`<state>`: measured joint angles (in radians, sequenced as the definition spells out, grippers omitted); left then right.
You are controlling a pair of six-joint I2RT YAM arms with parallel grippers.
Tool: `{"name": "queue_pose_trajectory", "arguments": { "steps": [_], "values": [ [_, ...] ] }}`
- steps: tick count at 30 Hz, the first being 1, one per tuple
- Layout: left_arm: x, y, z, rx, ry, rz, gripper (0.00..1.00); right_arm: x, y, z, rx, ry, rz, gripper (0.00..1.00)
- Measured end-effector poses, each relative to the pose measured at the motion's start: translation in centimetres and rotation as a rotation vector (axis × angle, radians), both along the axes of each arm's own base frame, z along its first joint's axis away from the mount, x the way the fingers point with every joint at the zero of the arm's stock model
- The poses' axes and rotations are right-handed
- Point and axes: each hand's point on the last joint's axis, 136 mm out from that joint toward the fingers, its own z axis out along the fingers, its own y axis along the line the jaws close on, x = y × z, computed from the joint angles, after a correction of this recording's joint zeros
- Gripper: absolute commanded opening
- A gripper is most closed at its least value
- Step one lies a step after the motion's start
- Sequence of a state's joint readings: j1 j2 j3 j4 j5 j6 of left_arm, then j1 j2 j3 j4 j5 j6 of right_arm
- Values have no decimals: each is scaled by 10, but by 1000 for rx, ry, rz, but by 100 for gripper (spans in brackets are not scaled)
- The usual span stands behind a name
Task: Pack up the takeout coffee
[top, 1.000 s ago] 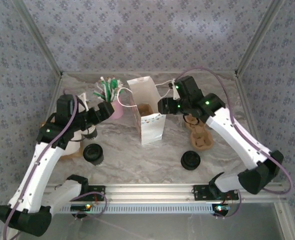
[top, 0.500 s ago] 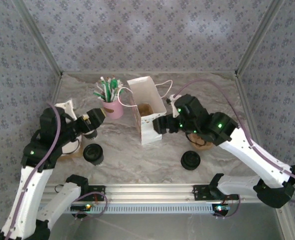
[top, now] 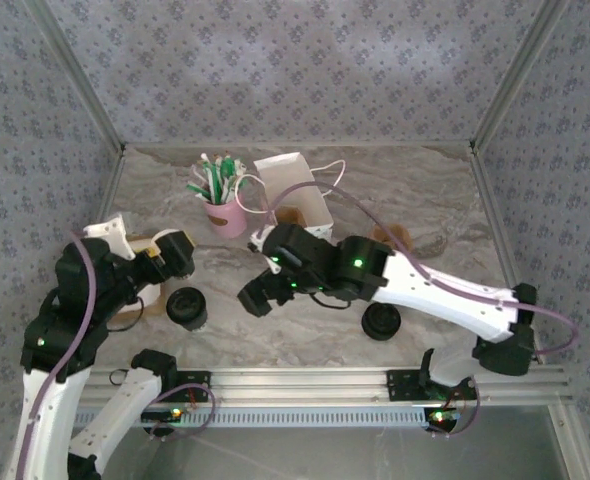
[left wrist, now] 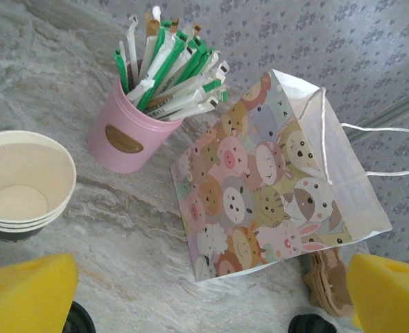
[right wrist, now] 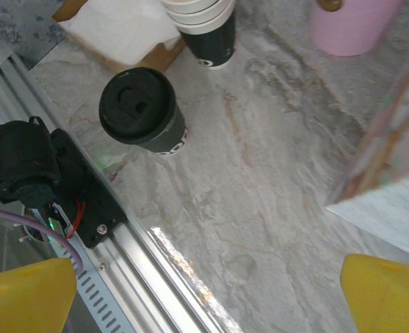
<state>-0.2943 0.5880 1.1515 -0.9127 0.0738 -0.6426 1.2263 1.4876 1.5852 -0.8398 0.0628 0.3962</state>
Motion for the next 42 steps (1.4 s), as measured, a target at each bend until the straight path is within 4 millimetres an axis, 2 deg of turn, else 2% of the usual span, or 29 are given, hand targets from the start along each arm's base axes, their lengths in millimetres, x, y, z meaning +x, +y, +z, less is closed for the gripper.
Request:
{"name": "queue_pose_trajectory", "arguments": {
  "steps": [8,13,16,20,23,26,32,36,42],
  "values": [
    [-31,25,24,23,-139,69,100,10,64,-14,-66,-71,15,100],
    [-35,31,25,42,-147,88,100,8,91,-37,-121,-74,115,100],
    [-35,32,24,52,-144,90,100,7,110,-53,-111,-4,206,100],
    [-35,33,24,61,-148,94,99,17,117,-73,-77,96,268,100],
    [-37,34,25,67,-161,96,99,23,123,-79,-59,106,300,100],
    [-40,36,27,71,-173,96,99,16,135,-84,-50,107,364,99],
    [-40,36,28,71,-177,96,100,6,166,-95,-58,48,497,88],
    [-40,36,28,71,-177,95,99,2,176,-106,-93,9,565,87],
    [-40,36,28,76,-179,93,100,1,181,-111,-125,-42,634,87]
  ]
}}
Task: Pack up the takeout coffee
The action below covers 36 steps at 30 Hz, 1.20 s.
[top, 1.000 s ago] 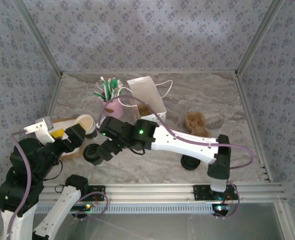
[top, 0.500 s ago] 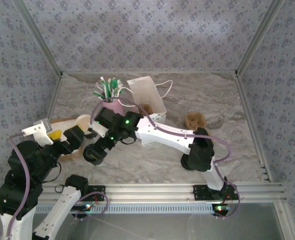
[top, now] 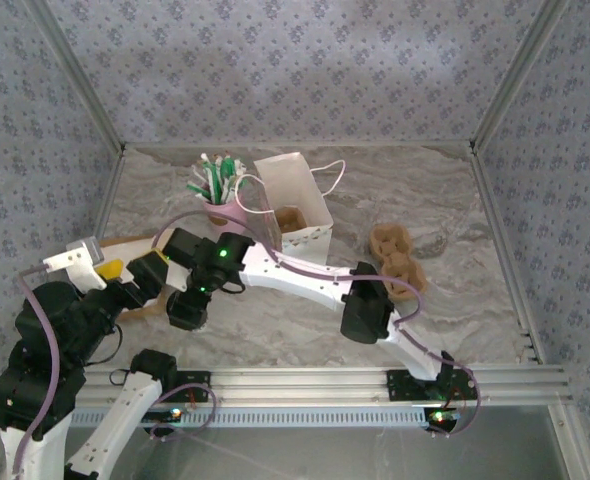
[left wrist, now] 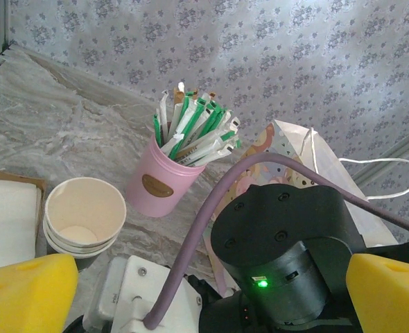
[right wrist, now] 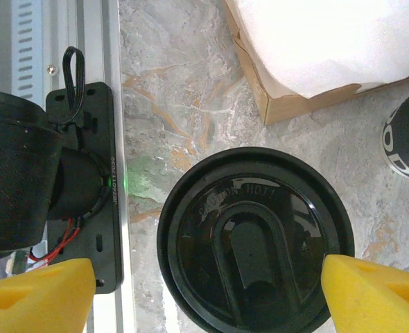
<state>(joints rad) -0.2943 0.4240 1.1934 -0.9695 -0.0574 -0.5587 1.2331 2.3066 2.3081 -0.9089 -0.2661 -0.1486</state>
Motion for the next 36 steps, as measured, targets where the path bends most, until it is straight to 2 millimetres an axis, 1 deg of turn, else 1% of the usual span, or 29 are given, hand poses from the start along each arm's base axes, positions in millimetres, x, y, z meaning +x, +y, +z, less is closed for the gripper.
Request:
{"name": "queue_pose_trajectory", "arguments": {
  "steps": [5,8,11,13,16,23,26,36],
  "values": [
    [0,0,0,1,-1,-1,100,0,-1,-6,-18,-23,42,89],
    [0,0,0,1,-1,-1,100,0,0,-7,-25,-34,57,87],
    [0,0,0,1,-1,-1,100,1,4,-7,-21,-49,65,81],
    [0,0,0,1,0,-1,100,2,6,-10,-22,-54,67,79],
    [0,-1,0,0,0,-4,99,4,10,-15,-26,-63,69,79],
    [1,-1,0,0,2,-5,99,4,11,-14,-25,-75,70,79],
    [1,-2,0,-1,1,-9,100,5,11,-15,-26,-85,73,84],
    [3,-4,1,-4,4,-18,99,3,12,-13,-36,-105,73,82]
  ]
}}
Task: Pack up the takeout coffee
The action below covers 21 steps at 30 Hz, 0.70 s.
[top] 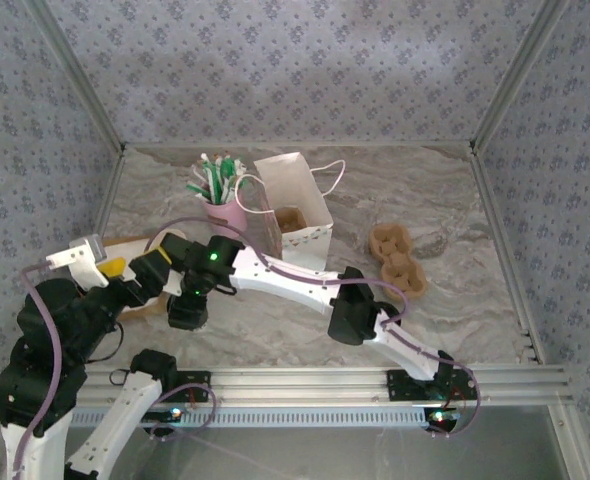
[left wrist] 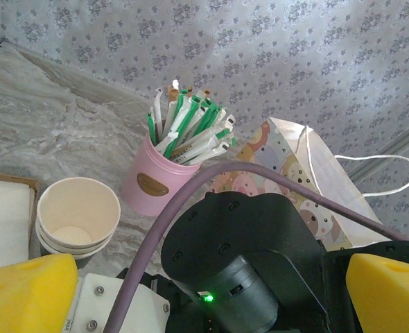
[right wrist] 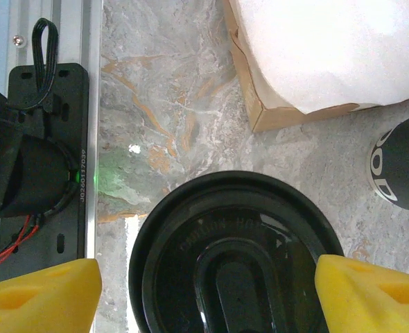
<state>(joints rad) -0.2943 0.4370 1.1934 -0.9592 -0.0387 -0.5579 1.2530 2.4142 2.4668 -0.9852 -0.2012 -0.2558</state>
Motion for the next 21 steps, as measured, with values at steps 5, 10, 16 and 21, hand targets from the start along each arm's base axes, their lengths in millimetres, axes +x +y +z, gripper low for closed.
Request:
{"name": "queue_pose_trajectory", "arguments": {
  "steps": [5,10,16,21],
  "values": [
    [1,0,3,-4,-12,0,99,-6,1,2,-3,-13,6,83],
    [1,0,4,-5,-16,0,99,-6,1,1,-7,-27,8,89],
    [1,0,4,-5,-16,0,100,-1,0,1,-11,-41,-3,91],
    [1,0,4,-5,-16,0,100,1,0,1,-11,-43,-8,91]
  ]
}}
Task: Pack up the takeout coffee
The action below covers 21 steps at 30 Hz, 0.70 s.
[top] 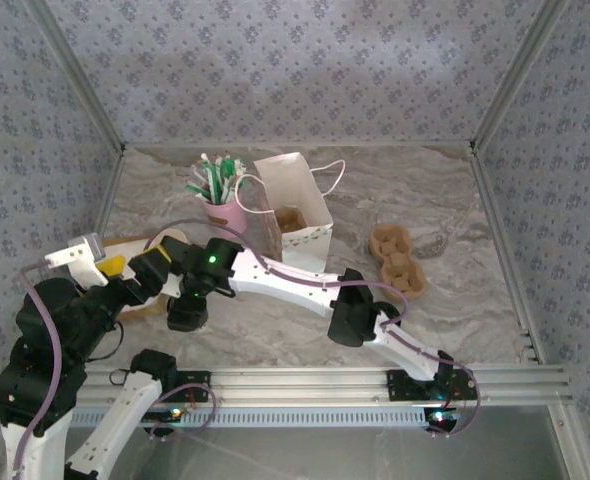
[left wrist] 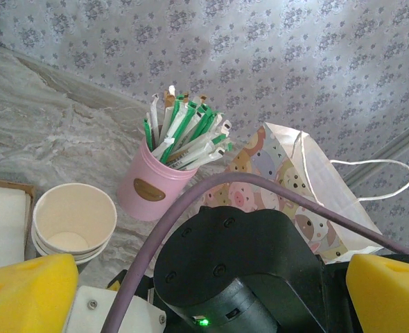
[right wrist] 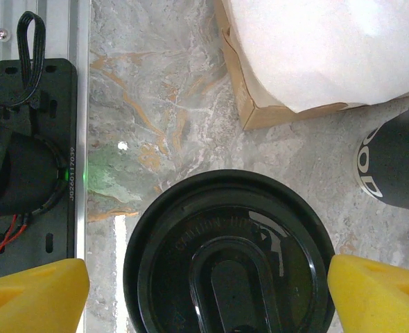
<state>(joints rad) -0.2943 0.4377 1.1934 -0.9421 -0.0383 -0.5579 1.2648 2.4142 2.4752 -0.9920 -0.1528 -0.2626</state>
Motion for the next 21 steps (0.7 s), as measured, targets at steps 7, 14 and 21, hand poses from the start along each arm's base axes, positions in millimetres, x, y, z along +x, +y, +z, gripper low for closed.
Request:
{"name": "queue_pose_trajectory", "arguments": {
  "steps": [7,14,21],
  "values": [
    [0,0,0,0,0,0,100,0,0,-3,-5,2,0,88],
    [0,0,0,0,0,0,99,2,2,-4,2,1,-4,87],
    [0,0,0,0,0,0,100,3,3,-4,5,-3,-6,87]
  ]
}}
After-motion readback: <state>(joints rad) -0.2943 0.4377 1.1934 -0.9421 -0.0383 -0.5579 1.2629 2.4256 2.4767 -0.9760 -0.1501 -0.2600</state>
